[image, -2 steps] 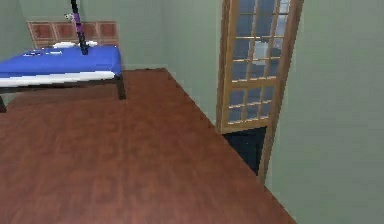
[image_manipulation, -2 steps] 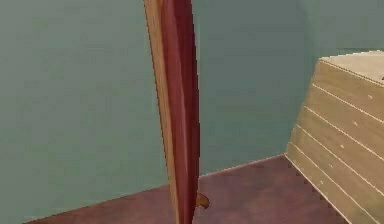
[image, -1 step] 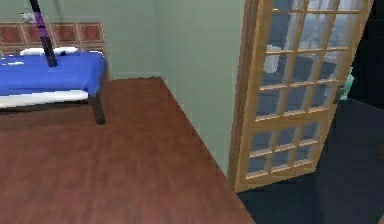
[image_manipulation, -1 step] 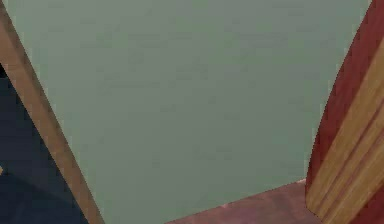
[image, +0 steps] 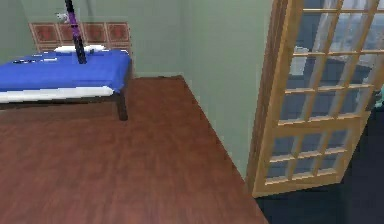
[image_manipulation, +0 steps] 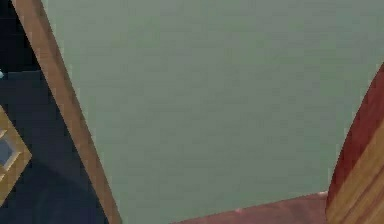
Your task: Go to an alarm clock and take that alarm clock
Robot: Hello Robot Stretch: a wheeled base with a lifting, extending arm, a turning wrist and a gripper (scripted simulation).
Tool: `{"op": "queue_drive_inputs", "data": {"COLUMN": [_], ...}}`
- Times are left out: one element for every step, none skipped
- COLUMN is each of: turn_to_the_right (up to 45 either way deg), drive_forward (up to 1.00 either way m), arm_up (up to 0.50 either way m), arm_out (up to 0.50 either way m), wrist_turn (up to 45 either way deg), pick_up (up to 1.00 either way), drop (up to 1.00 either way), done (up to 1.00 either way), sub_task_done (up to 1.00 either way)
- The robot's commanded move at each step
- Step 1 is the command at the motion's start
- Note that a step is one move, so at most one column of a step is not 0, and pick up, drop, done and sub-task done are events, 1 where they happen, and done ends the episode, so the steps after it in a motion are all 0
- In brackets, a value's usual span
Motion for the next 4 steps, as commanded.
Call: {"op": "queue_drive_inputs", "data": {"turn_to_the_right": [0.0,45.0,24.0,3.0], "drive_forward": [0.55,0.00,0.00,0.00], "arm_up": [0.00,0.00,0.00,0.00], "arm_out": [0.00,0.00,0.00,0.00], "wrist_turn": [0.0,0.0,0.0,0.0], "pick_up": [0.00,0.00,0.00,0.00], "drop": [0.00,0.00,0.00,0.00], "done": [0.00,0.00,0.00,0.00], "sub_task_done": [0.00,0.00,0.00,0.00]}}
